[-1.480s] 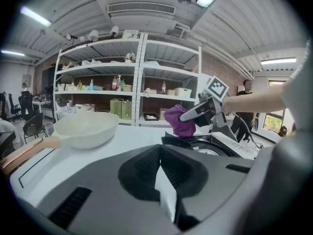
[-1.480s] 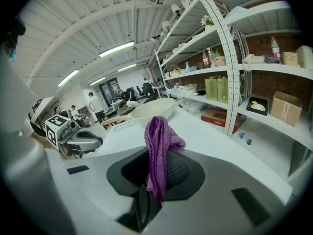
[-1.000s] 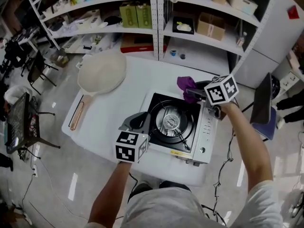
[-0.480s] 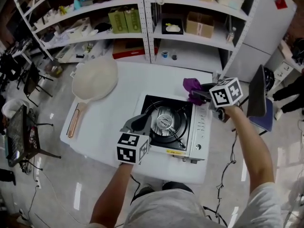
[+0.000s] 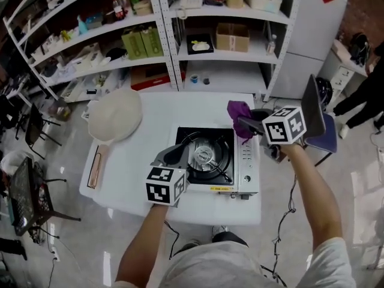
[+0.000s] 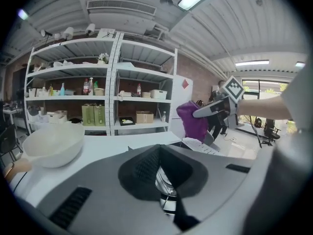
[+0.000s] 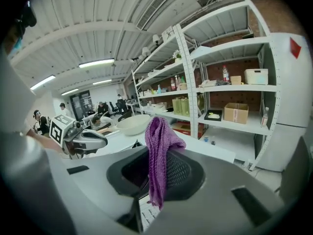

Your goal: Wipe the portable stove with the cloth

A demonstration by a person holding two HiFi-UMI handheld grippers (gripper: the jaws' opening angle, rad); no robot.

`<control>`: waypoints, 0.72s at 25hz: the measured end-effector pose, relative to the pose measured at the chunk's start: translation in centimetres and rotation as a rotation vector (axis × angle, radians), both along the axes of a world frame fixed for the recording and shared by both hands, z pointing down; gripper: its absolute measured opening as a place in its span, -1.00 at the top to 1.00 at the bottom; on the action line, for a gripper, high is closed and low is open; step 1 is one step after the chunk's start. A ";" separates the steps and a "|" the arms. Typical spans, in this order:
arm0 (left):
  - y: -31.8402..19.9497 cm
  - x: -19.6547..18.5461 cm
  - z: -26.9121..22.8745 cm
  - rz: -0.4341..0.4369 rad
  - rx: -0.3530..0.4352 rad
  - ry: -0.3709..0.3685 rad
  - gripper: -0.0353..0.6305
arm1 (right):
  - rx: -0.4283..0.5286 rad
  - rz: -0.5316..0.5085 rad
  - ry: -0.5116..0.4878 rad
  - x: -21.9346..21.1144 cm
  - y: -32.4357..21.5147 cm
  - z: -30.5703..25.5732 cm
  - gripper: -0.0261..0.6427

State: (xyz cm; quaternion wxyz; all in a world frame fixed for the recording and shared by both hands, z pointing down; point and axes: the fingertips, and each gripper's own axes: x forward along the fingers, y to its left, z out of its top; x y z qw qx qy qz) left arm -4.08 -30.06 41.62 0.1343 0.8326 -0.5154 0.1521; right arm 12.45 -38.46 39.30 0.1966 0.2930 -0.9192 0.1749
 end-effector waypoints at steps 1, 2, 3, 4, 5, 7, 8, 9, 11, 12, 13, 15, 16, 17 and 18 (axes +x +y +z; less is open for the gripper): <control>0.1 0.1 -0.3 0.013 0.002 0.000 0.88 | 0.014 0.012 0.000 0.2 0.8 -0.5 0.73; 0.3 0.3 -0.5 0.025 0.002 0.000 0.88 | 0.027 0.027 -0.004 0.3 1.6 -0.9 0.73; 0.5 0.3 -0.6 0.036 0.000 0.002 0.88 | 0.037 0.045 -0.011 0.4 2.4 -1.2 0.73; 0.7 0.3 -0.7 0.043 0.000 0.004 0.88 | 0.047 0.063 -0.019 0.5 3.2 -1.5 0.73; 0.9 0.3 -1.0 0.048 0.002 0.006 0.88 | 0.056 0.080 -0.026 0.5 4.1 -1.7 0.73; 1.5 0.2 -1.7 0.058 0.012 0.003 0.88 | 0.078 0.110 -0.029 0.6 5.9 -2.2 0.73; 1.7 0.2 -2.1 0.065 0.019 0.000 0.88 | 0.089 0.124 -0.032 0.7 6.9 -2.4 0.73; 2.0 0.2 -2.5 0.072 0.026 -0.002 0.88 | 0.098 0.138 -0.038 0.8 7.8 -2.6 0.73; 2.6 0.2 -3.0 0.084 0.037 -0.007 0.88 | 0.116 0.170 -0.052 1.1 9.5 -2.9 0.73; 2.9 0.3 -3.3 0.089 0.042 -0.010 0.88 | 0.126 0.186 -0.056 1.2 10.4 -3.1 0.73; 3.2 0.3 -3.5 0.094 0.047 -0.011 0.88 | 0.136 0.203 -0.060 1.3 11.1 -3.2 0.73; 3.9 0.5 -3.8 0.102 0.057 -0.011 0.88 | 0.156 0.236 -0.069 1.4 12.6 -3.5 0.73; 4.3 0.6 -3.9 0.107 0.060 -0.009 0.88 | 0.167 0.250 -0.072 1.4 13.3 -3.6 0.73; 4.7 0.7 -3.9 0.113 0.062 -0.010 0.88 | 0.177 0.263 -0.074 1.3 14.0 -3.7 0.73; 5.1 0.7 -3.8 0.119 0.063 -0.012 0.88 | 0.186 0.275 -0.072 1.1 14.7 -3.8 0.73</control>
